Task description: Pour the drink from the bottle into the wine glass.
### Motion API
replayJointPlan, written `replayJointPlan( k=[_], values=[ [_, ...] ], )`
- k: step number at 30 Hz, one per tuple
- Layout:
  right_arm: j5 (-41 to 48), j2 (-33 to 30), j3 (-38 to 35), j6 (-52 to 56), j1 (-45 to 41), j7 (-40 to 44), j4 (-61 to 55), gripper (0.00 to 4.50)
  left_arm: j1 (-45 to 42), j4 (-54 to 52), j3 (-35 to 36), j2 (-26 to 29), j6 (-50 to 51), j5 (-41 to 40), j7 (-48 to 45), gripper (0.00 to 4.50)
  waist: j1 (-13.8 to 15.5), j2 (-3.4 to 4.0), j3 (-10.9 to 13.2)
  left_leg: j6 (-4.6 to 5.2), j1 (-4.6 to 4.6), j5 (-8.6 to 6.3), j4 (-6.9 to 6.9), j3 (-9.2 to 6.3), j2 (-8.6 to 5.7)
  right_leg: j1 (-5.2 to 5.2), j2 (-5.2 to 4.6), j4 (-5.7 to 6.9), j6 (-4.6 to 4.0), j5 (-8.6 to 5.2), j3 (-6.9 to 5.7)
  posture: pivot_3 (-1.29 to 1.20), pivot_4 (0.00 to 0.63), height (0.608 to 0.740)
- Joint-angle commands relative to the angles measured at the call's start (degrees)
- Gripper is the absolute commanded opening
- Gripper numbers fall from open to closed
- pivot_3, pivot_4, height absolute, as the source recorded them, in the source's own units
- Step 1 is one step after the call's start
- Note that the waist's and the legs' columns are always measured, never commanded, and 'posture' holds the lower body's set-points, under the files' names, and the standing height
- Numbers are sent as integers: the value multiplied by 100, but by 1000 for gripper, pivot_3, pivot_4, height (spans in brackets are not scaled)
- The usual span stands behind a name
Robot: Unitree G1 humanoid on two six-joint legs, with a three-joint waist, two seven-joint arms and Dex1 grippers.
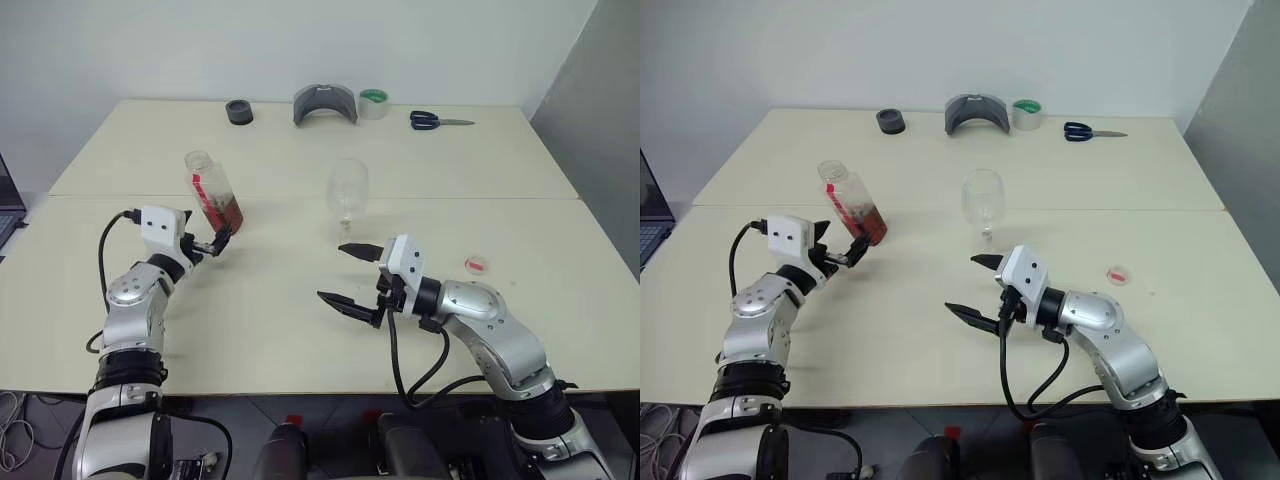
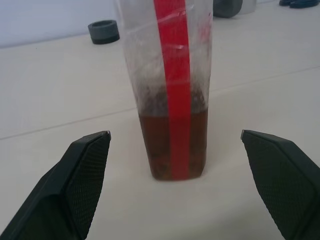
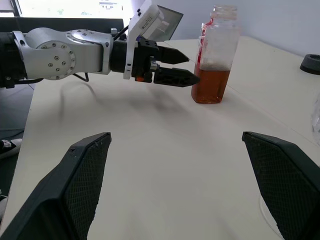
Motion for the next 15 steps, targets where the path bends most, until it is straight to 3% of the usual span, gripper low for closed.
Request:
replayJointPlan(
  k=[1, 15],
  values=[
    [97, -26, -36, 23, -132, 31, -200, 4471, -257, 73, -27, 117, -120, 99, 25, 4500, -1, 0, 0, 0, 0, 0, 0, 0, 0, 0, 0, 0, 0, 0, 0, 0, 150, 740],
    [128, 3, -64, 16, -254, 25, -103, 4471, -980, 827, -76, 91, -133, 232, 156, 4500, 0, -1, 0, -2, -11, 1, 1, -6, -1, -6, 1, 0, -1, 1, -5, 0, 150, 740]
  ],
)
